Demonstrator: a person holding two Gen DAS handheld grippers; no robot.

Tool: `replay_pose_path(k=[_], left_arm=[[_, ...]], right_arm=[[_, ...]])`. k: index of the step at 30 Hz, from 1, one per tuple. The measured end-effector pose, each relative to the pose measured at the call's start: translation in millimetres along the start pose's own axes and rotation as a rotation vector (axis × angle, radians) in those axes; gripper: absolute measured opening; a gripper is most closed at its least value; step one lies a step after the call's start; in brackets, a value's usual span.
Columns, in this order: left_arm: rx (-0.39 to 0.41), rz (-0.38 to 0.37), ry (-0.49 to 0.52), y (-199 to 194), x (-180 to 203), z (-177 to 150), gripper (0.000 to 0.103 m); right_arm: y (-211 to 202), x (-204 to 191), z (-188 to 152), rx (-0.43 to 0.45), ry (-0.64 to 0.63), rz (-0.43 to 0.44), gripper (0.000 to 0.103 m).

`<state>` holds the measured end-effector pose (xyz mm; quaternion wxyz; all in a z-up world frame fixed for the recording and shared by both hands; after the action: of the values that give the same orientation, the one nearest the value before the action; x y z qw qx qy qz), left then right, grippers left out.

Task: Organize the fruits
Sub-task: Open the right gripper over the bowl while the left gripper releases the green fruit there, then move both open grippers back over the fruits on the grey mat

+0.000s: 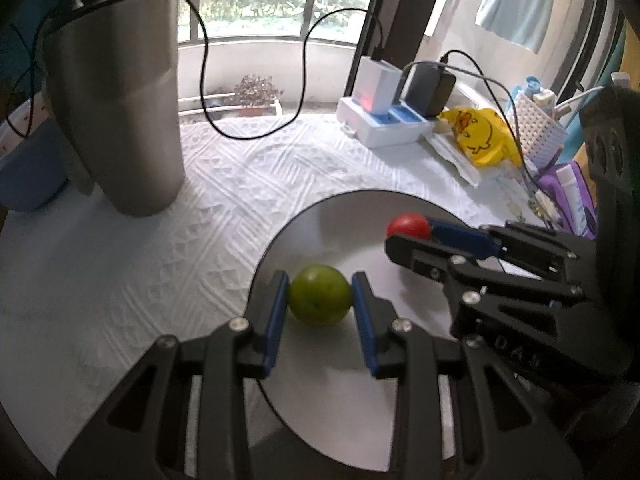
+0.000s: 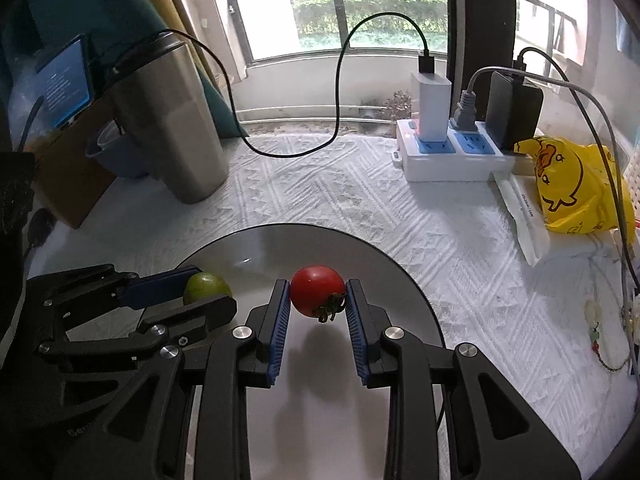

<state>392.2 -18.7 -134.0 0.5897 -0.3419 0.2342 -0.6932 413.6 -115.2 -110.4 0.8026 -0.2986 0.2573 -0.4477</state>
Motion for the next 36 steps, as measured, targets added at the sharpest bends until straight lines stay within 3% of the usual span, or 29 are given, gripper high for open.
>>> replay_pose_path(k=[16,20,36], left_arm=[[-0.013,-0.008,-0.016,-2.6,0.8,0.3,0.036],[0.012,-0.003,-0.012,-13.7,2.5,2.1,0.043],[0.081,-0.012,0.003,-64.0,15.9,1.6,0.043]], right_arm=[[-7.1,0.9,4.7,0.019,0.015,0.002,0.031],[-16.8,-0.1,5.8,0.036,0.016,-0.004,0.031],[-72.1,-13.8,2.2,0.103,-0.003,-0.026,0.031]])
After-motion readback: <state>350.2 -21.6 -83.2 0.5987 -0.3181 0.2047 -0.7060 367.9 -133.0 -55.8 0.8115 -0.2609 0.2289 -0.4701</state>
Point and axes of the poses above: each gripper's, at about its wrist camera, not at the fingertips, and y roughly the way its jaws point, x to its right, z to its top, the point moved 3 cm from there along y, roughly the way its jaws point, and after that the axes turned 5 degrees about x, right-handed, at the moved point
